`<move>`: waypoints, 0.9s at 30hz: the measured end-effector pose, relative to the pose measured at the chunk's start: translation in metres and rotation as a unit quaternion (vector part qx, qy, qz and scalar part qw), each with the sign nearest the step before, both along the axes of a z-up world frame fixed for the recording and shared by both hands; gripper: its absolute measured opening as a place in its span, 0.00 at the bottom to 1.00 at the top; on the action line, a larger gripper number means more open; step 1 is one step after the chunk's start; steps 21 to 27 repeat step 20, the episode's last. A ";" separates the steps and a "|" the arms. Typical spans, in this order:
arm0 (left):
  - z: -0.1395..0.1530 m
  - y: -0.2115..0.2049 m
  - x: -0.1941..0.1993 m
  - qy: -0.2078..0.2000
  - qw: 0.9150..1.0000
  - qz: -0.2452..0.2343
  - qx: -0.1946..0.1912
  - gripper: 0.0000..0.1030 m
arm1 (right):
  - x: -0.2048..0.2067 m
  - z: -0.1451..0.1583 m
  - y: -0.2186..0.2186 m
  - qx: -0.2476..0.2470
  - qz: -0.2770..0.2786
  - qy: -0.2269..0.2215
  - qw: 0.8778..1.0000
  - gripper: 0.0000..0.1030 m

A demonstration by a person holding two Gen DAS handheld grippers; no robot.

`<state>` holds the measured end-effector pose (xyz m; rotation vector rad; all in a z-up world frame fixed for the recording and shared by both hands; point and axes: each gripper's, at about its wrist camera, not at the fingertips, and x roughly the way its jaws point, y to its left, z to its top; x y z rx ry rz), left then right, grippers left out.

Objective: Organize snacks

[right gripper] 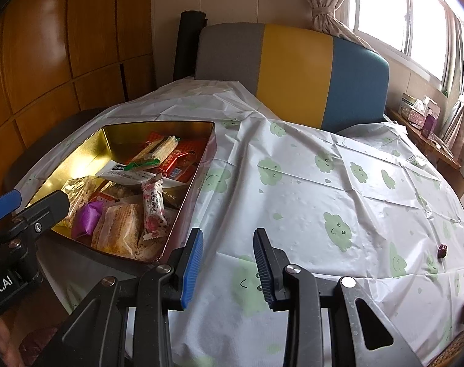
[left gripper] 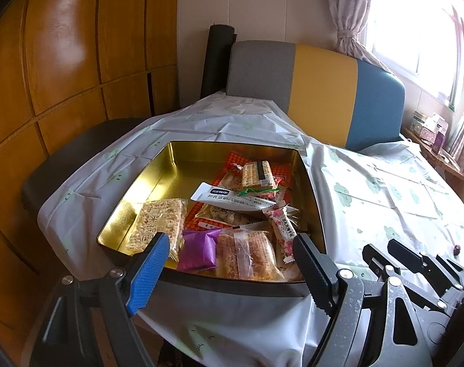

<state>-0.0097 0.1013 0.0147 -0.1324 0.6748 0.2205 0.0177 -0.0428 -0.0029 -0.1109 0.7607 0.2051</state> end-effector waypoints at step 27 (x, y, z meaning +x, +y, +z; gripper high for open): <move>-0.001 -0.004 0.005 -0.008 1.000 -0.008 0.013 0.84 | 0.006 -0.010 -0.006 0.005 -0.004 0.012 1.000 0.33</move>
